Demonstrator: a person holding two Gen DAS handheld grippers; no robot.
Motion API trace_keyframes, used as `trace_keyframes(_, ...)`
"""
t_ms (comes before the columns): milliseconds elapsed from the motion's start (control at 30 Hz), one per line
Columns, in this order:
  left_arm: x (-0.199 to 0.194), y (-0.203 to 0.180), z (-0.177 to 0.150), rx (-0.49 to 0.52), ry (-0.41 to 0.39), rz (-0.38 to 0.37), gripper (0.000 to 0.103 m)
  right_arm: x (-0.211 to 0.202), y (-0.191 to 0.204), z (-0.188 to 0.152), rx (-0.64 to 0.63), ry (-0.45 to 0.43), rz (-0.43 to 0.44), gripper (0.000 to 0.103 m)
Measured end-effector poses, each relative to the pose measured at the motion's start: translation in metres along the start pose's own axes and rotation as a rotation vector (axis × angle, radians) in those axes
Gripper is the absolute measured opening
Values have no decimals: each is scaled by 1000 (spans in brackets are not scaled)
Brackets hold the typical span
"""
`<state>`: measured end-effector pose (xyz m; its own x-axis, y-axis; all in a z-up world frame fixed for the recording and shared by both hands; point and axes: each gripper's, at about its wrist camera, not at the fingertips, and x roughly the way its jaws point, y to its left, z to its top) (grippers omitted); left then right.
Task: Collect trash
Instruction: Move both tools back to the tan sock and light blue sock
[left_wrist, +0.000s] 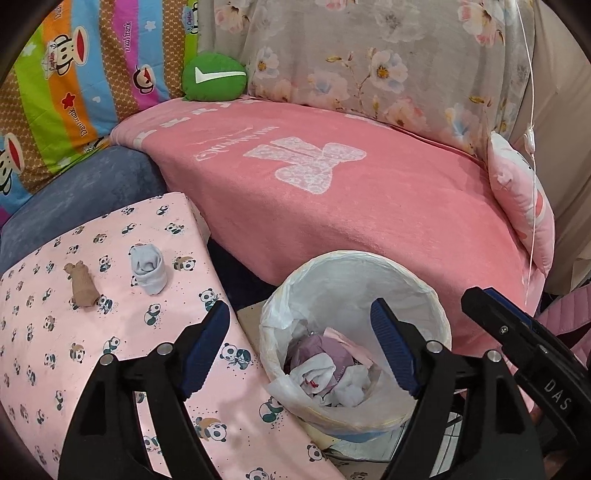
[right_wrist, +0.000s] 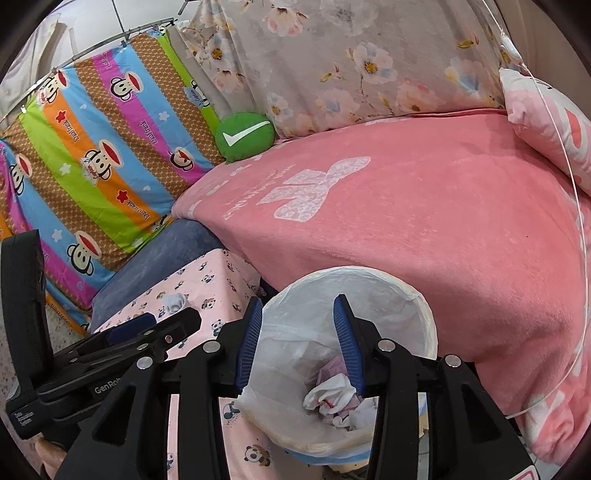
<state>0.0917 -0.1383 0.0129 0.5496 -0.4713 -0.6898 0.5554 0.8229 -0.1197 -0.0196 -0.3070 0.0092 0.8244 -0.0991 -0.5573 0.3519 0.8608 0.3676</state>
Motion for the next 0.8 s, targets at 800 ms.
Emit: trace_keyframes(800,-19,84,-15,-133,-14,70,75,19,72,-14,-119,55,31,48)
